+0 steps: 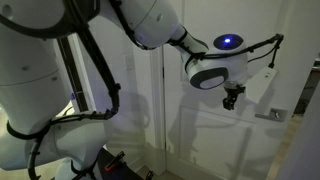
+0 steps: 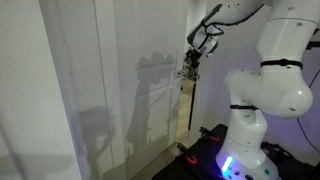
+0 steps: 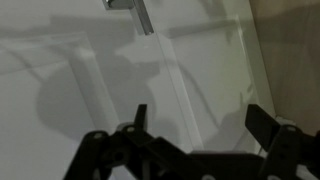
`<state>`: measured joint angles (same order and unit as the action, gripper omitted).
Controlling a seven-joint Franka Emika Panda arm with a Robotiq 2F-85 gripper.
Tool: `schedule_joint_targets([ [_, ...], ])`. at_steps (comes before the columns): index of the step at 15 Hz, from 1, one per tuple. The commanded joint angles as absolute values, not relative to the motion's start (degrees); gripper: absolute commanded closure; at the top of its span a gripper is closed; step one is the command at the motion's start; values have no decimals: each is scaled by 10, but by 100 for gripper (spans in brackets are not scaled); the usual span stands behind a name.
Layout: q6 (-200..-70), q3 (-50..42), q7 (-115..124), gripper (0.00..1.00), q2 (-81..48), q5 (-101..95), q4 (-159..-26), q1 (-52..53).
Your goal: Close the door.
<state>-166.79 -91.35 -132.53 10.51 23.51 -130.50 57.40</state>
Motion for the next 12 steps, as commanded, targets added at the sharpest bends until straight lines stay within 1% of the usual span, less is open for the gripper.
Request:
schedule_joint_targets([
  [1, -1725, -1056, -1363, 0, 180, 187, -1289, 716],
  [5, -1782, -1238, -1357, 0, 283, 85, -1229, 892],
  [8, -1800, -1338, -1364, 0, 373, 29, -1137, 999],
  [9, -1806, -1338, -1307, 0, 415, -59, -1106, 997],
  [10, -1807, -1343, -1304, 0, 443, -82, -1069, 1013],
  [12, -1808, -1323, -1285, 0, 496, -134, -1010, 1017],
])
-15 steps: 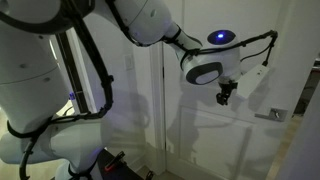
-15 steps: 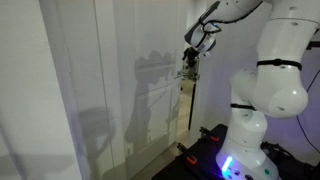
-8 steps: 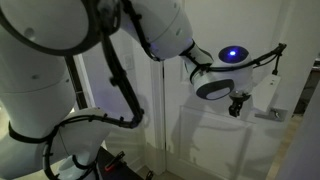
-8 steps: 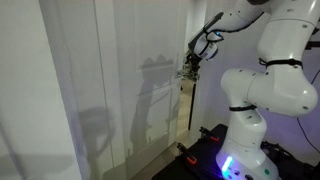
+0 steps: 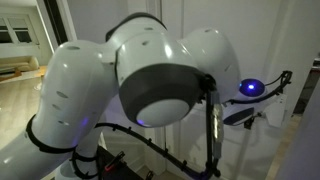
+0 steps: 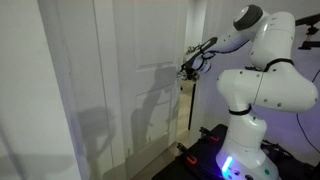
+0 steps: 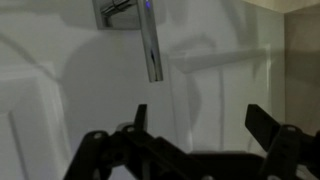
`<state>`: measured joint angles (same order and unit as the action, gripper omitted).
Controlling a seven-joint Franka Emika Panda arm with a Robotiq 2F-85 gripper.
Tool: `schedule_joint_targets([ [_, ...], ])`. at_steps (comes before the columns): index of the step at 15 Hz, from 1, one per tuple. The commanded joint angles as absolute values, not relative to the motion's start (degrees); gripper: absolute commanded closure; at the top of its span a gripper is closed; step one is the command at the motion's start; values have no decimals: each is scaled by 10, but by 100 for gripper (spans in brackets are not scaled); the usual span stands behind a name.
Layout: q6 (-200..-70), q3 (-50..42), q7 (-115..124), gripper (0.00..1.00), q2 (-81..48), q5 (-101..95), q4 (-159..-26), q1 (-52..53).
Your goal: Close the door.
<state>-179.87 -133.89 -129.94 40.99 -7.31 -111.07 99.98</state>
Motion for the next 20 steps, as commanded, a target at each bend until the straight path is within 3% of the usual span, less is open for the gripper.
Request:
schedule_joint_targets([
  [1, -1805, -1315, -1275, 0, 511, -150, -986, 1020],
  [20, -1797, -1298, -1250, 0, 526, -182, -974, 1008],
])
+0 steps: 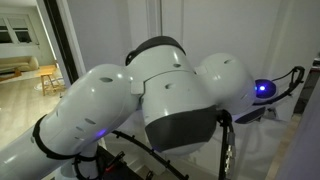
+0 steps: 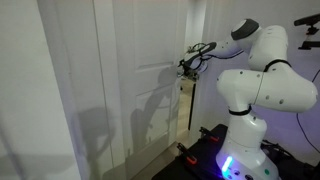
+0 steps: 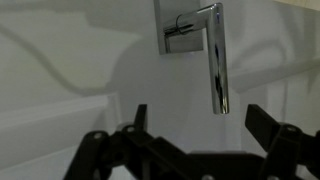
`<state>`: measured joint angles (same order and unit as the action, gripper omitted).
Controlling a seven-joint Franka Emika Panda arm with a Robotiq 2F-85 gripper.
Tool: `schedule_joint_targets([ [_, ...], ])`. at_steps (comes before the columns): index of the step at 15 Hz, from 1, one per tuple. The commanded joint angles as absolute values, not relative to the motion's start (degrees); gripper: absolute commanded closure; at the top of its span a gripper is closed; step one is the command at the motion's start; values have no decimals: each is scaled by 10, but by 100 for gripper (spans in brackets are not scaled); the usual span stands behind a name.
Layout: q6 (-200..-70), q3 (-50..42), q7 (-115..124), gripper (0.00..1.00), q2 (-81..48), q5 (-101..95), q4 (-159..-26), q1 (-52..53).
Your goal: Close the door.
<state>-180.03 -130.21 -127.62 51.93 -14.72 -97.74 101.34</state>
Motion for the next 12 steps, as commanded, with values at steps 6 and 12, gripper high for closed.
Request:
schedule_joint_targets([
  [6, -1811, -1326, -1226, 0, 541, -231, -966, 1032],
  [12, -1831, -1348, -1241, 0, 562, -283, -952, 1048],
])
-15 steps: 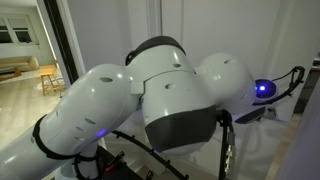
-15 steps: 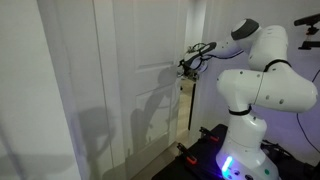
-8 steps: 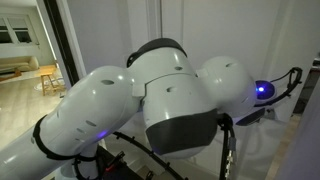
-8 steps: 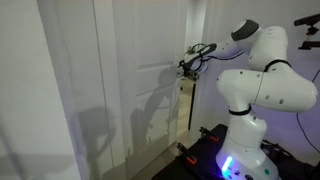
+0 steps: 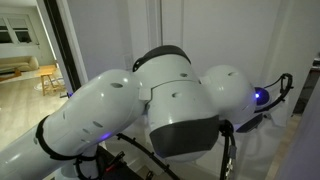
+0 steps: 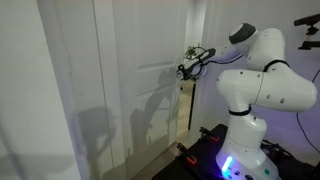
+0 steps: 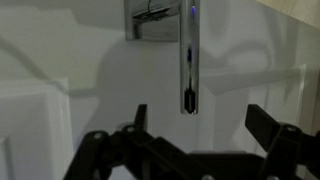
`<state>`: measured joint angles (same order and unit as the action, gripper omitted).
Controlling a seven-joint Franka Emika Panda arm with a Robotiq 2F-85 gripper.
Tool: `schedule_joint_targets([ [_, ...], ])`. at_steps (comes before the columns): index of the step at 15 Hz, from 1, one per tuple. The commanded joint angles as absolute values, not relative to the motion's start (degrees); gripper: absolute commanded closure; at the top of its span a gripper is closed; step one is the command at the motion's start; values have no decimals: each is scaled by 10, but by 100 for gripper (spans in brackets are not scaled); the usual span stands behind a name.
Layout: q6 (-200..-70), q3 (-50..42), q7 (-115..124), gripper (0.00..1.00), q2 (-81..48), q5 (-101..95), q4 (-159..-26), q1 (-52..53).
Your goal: Close the door.
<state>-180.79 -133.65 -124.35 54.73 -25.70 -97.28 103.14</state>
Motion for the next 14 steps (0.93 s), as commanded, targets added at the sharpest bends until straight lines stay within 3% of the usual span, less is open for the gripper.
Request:
schedule_joint_targets([
  [1, -1839, -1350, -1246, 0, 567, -292, -949, 1050],
  [10, -1898, -1418, -1254, 0, 589, -309, -910, 1098],
  [11, -1905, -1420, -1256, 5, 593, -309, -906, 1101],
  [12, -1912, -1421, -1257, 26, 597, -310, -902, 1103],
  [14, -1919, -1421, -1258, 31, 604, -310, -894, 1107],
])
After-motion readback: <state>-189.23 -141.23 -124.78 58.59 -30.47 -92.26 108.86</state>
